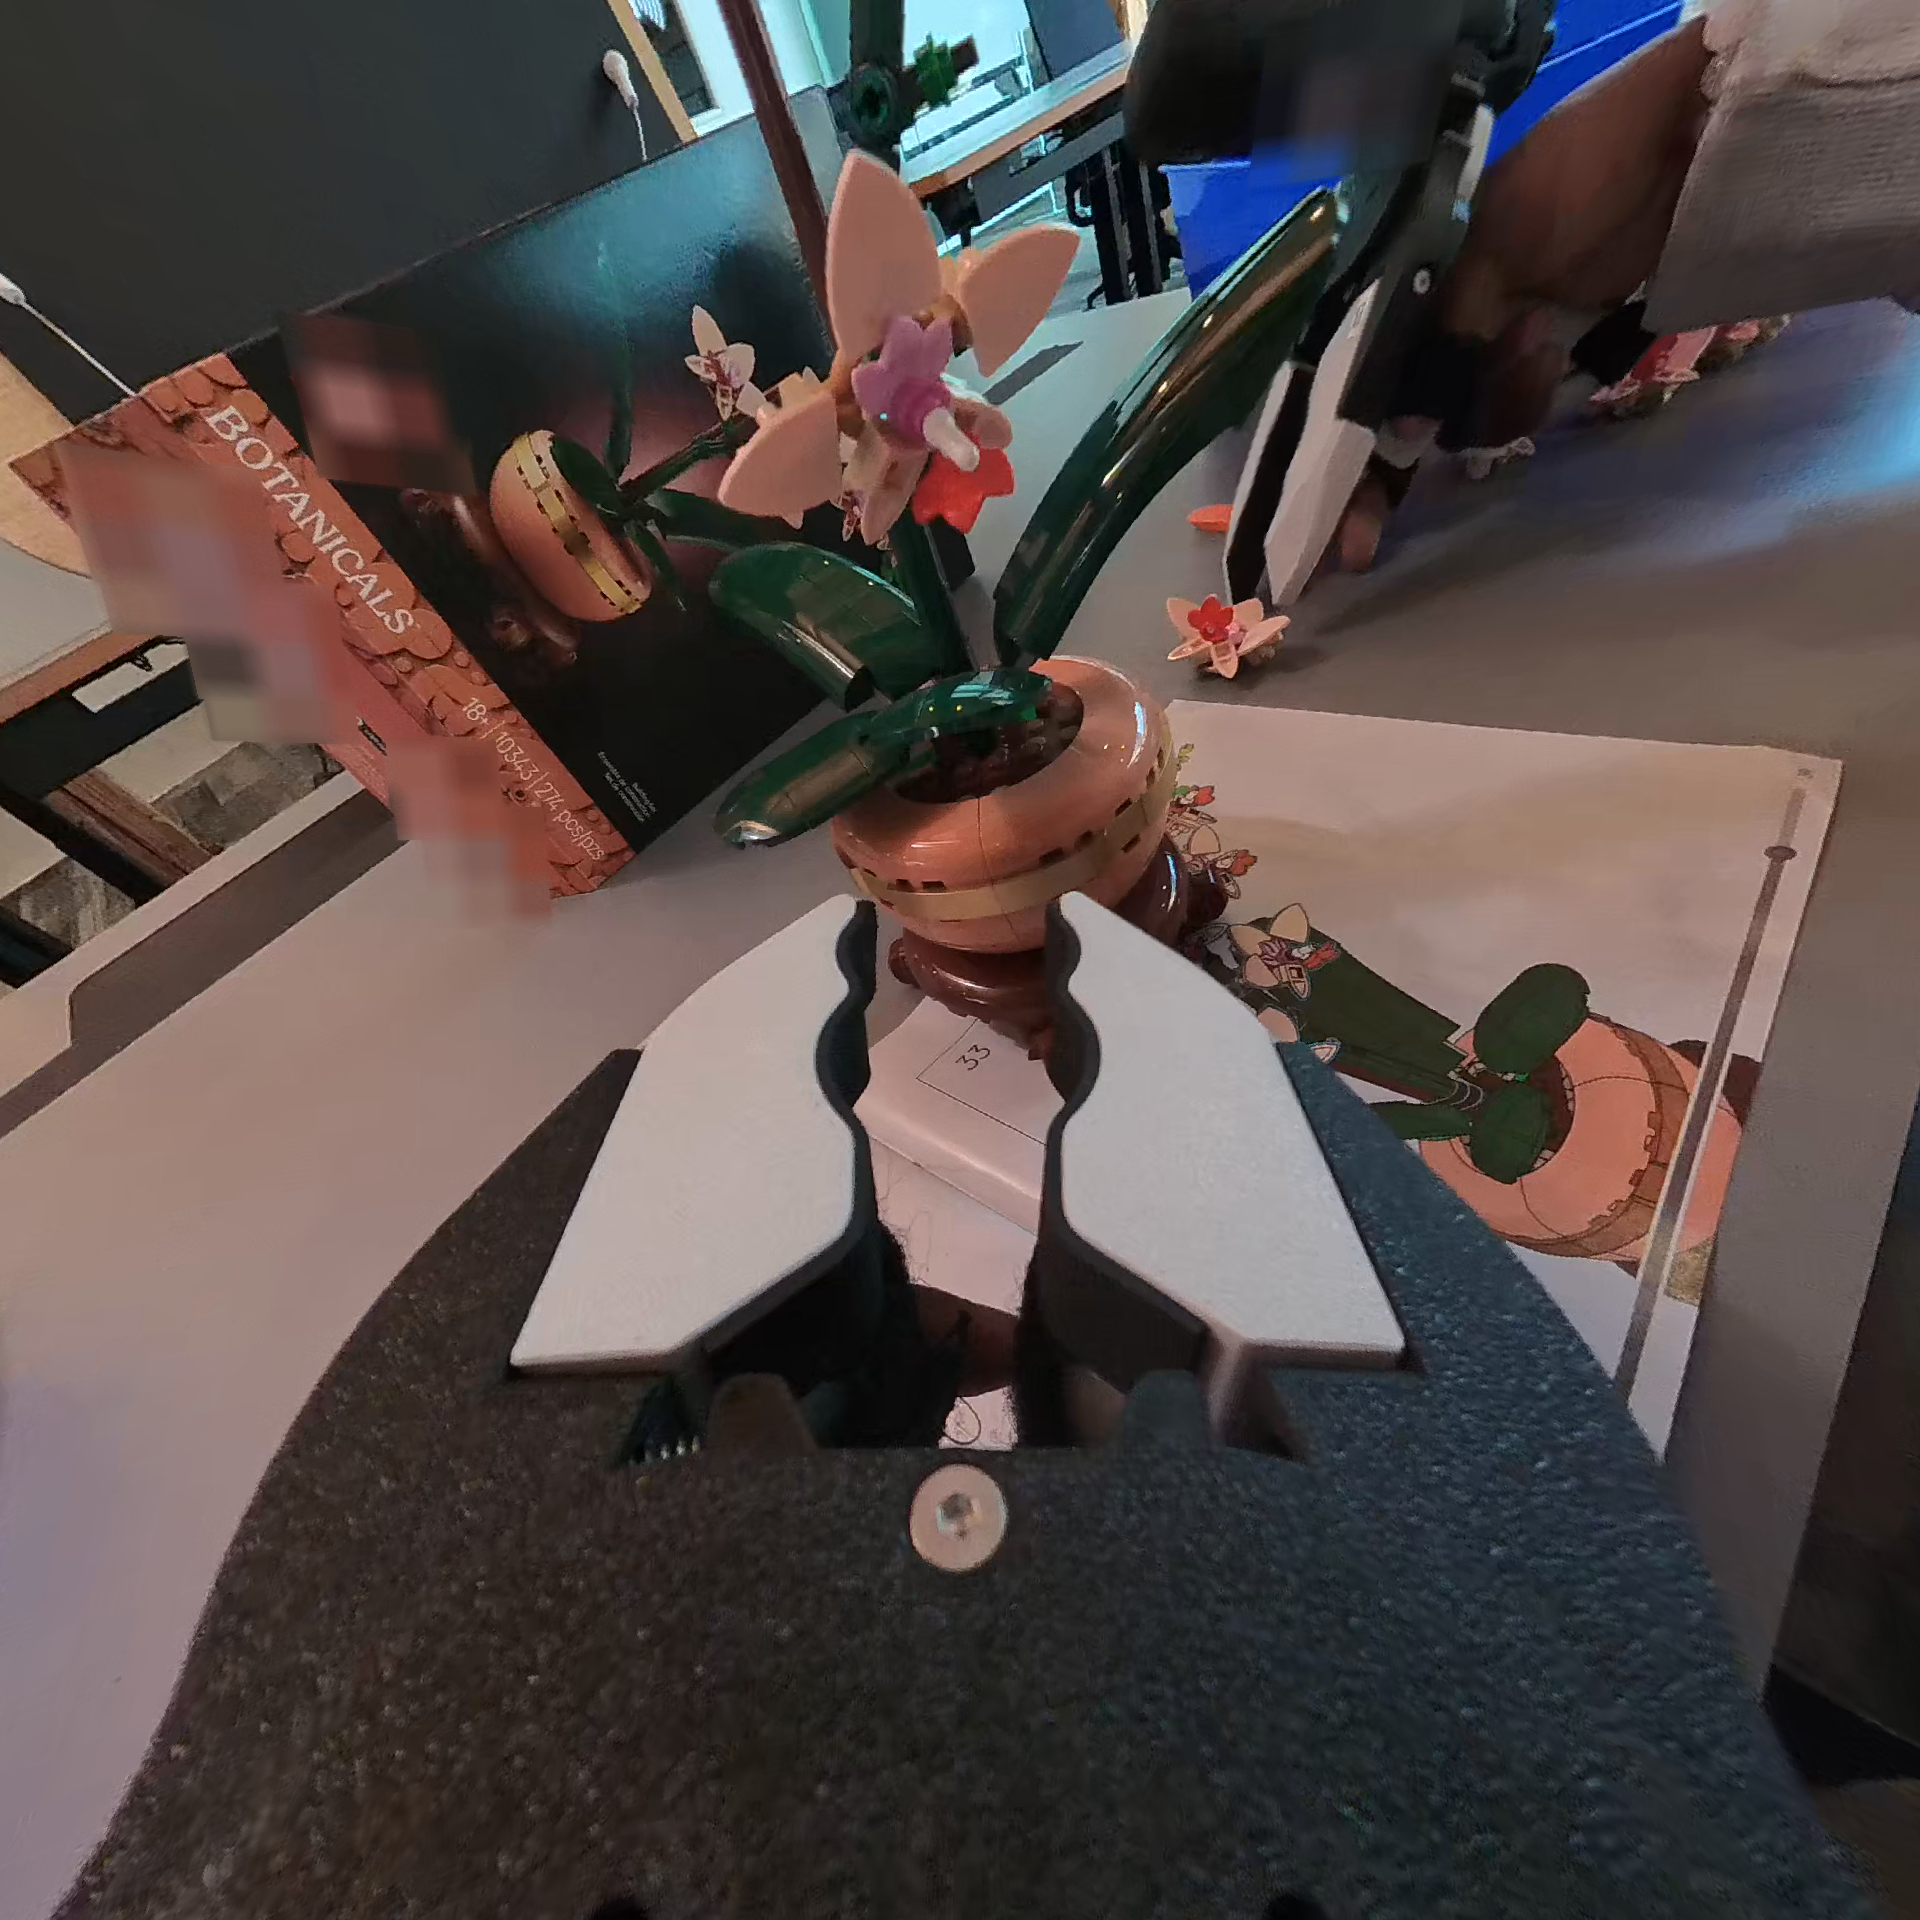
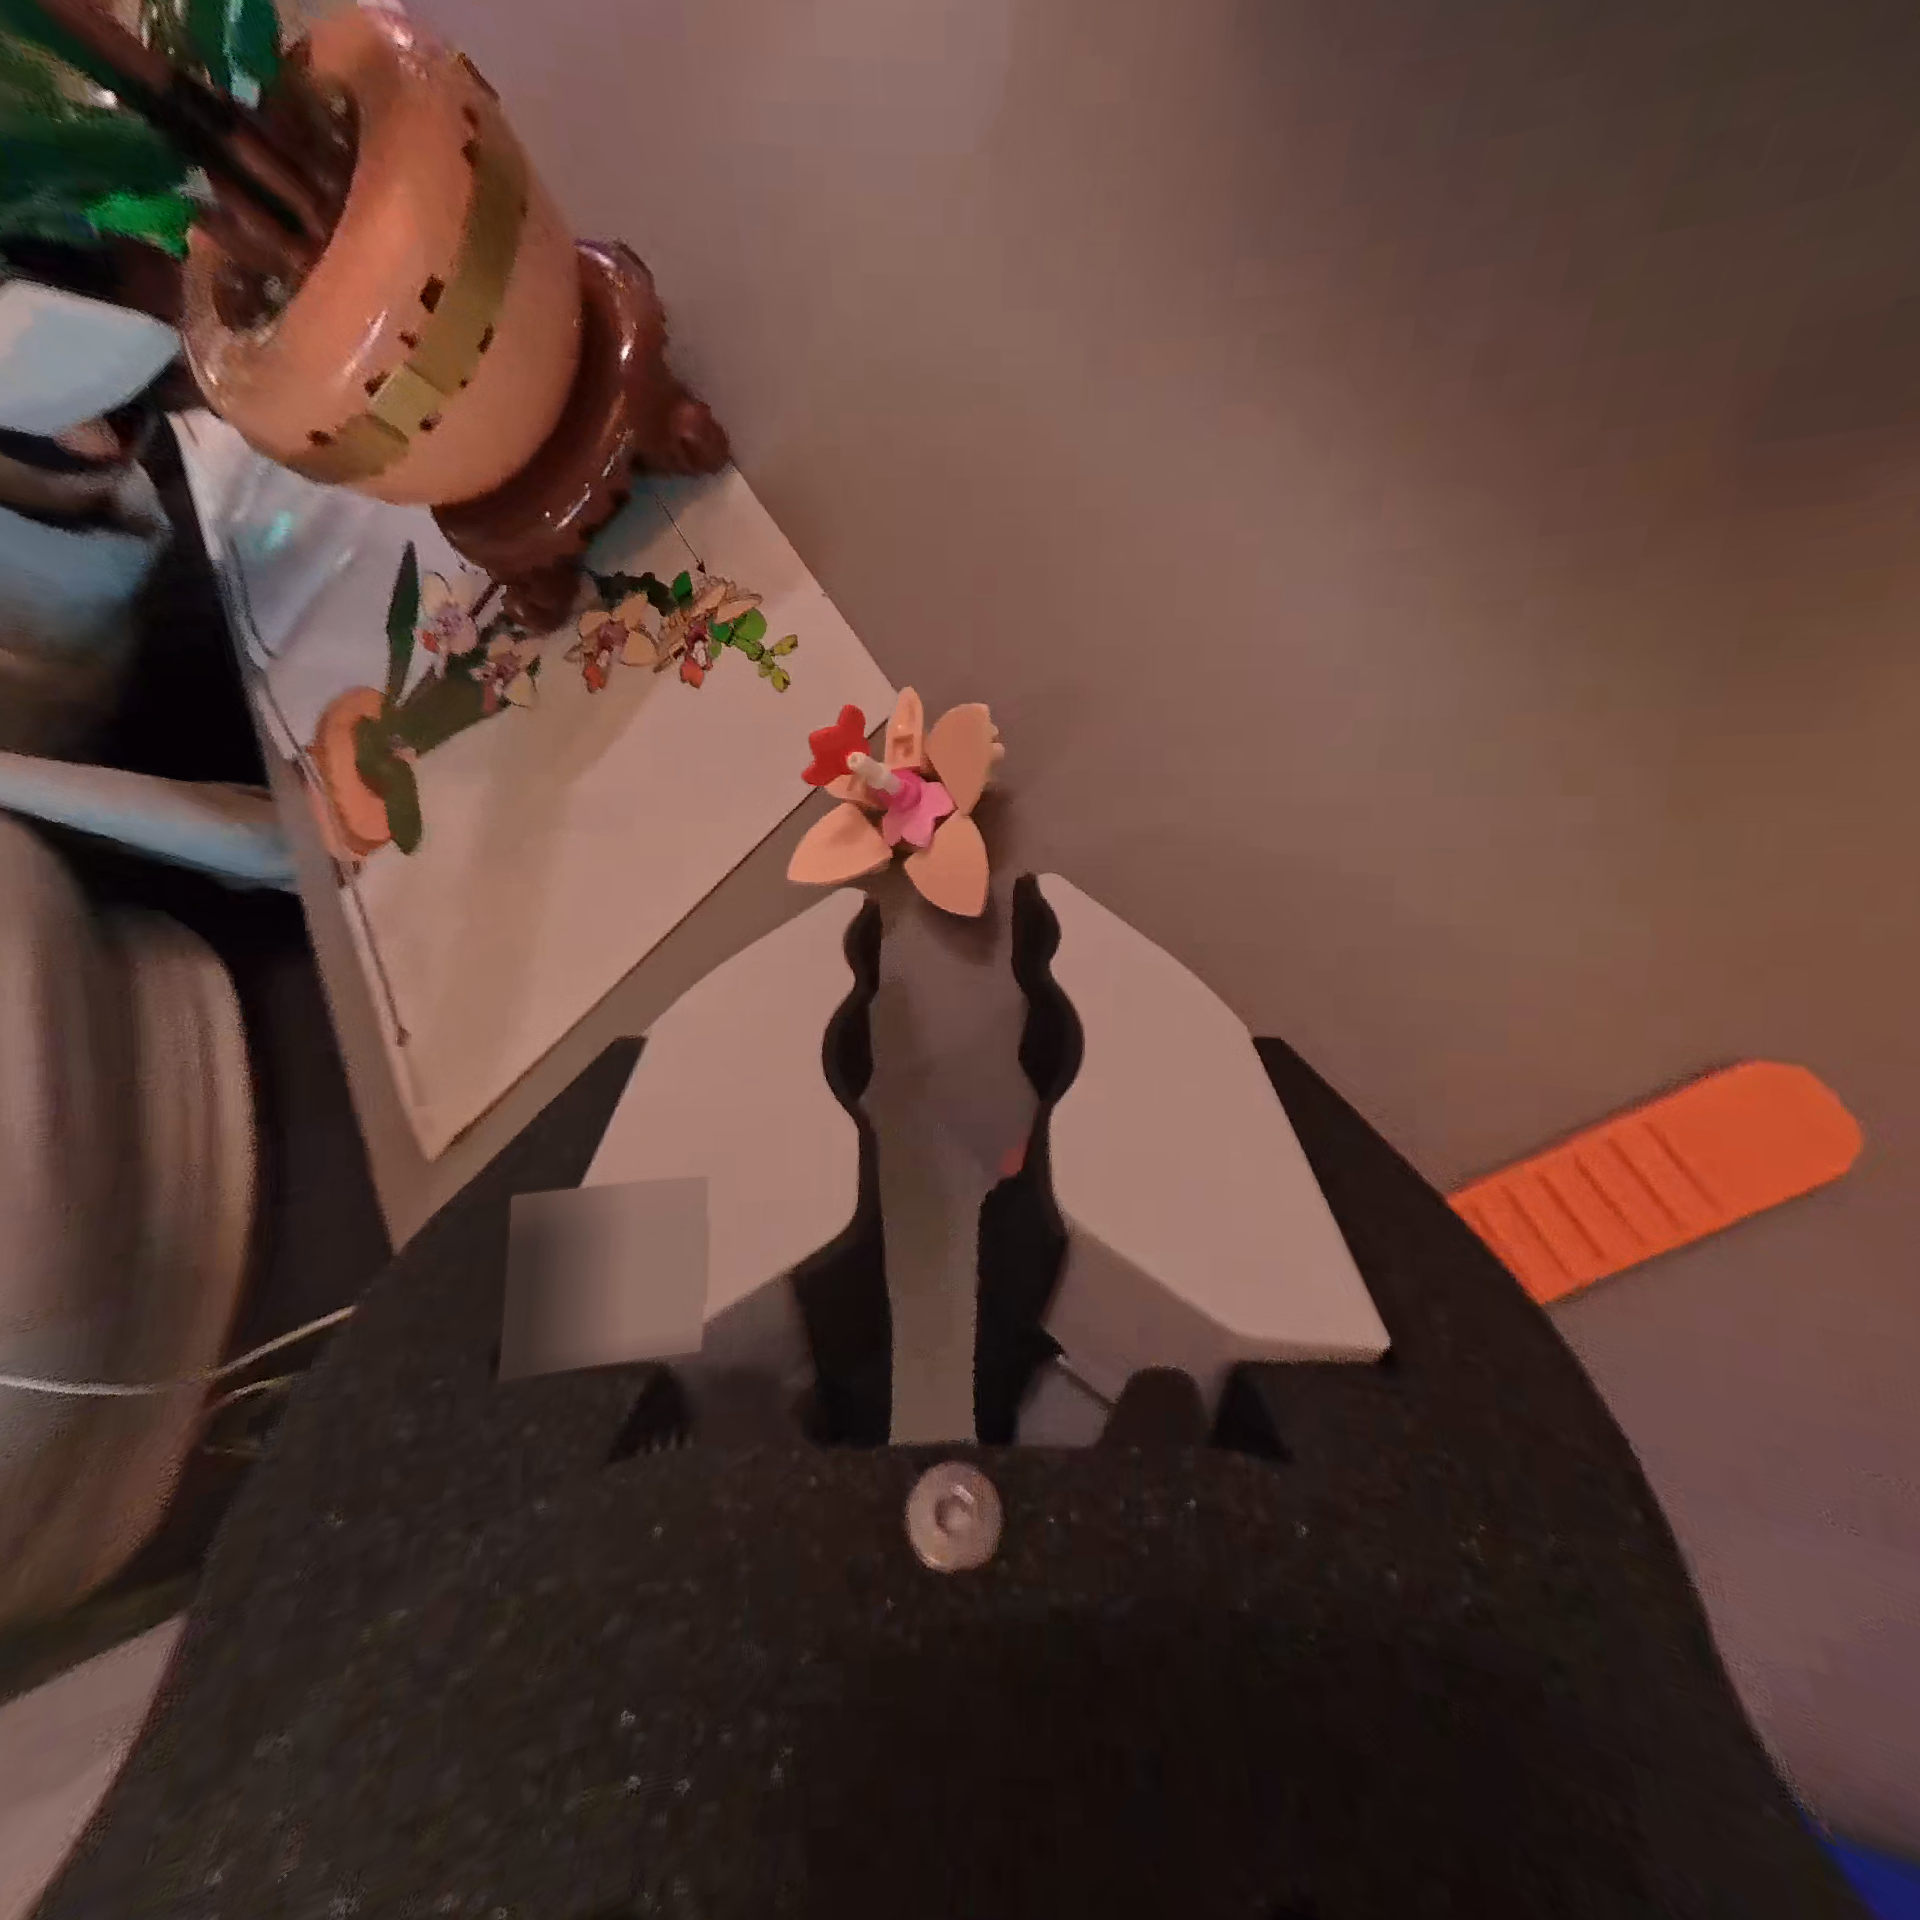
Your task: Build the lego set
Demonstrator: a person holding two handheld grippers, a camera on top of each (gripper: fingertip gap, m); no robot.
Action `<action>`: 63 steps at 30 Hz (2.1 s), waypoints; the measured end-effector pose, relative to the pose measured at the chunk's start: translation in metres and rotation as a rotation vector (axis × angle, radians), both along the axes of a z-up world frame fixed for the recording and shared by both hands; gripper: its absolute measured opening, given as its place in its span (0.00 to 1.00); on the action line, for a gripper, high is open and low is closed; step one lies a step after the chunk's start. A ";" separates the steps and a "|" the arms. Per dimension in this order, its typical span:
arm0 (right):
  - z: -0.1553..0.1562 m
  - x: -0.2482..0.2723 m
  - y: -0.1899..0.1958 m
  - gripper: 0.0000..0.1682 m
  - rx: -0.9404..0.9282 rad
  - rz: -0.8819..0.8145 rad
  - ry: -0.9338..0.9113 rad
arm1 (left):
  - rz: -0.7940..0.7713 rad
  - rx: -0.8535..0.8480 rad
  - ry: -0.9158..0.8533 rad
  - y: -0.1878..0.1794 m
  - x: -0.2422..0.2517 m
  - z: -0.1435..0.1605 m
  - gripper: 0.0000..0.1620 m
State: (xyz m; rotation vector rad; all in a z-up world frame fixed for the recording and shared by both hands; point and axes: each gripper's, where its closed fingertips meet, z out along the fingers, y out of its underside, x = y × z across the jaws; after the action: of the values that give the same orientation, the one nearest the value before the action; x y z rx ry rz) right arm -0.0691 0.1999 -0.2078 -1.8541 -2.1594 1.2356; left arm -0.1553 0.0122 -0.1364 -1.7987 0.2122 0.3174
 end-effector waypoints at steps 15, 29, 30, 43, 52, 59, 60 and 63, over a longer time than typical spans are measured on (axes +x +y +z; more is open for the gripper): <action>0.066 0.004 -0.028 0.02 0.171 0.180 0.416 | -0.245 0.008 -0.075 -0.012 0.043 0.009 0.19; 0.102 0.073 -0.121 0.00 0.221 0.608 0.870 | -0.565 -0.060 -0.269 0.041 0.152 0.001 0.16; 0.100 0.074 -0.124 0.00 0.210 0.635 0.863 | -0.578 -0.055 -0.291 0.044 0.154 0.003 0.16; 0.084 0.060 -0.136 0.00 0.226 0.756 0.776 | -0.595 -0.172 -0.649 0.040 0.149 -0.005 0.27; 0.056 0.038 -0.122 0.00 0.242 0.418 0.479 | -0.082 -0.021 0.045 0.051 0.115 -0.007 0.18; 0.053 0.041 -0.125 0.00 0.225 0.410 0.445 | -0.091 -0.146 0.028 0.054 0.121 -0.029 0.12; 0.054 0.041 -0.126 0.00 0.227 0.413 0.449 | -0.100 -0.166 0.028 0.055 0.123 -0.032 0.13; 0.056 0.040 -0.127 0.00 0.224 0.418 0.453 | -0.106 -0.194 0.016 0.055 0.124 -0.036 0.10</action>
State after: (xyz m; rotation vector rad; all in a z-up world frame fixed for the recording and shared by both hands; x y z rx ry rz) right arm -0.0288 0.0729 -0.1516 -0.9505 -2.3494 1.2513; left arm -0.0317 0.0675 -0.1720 -1.9681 0.3584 0.2425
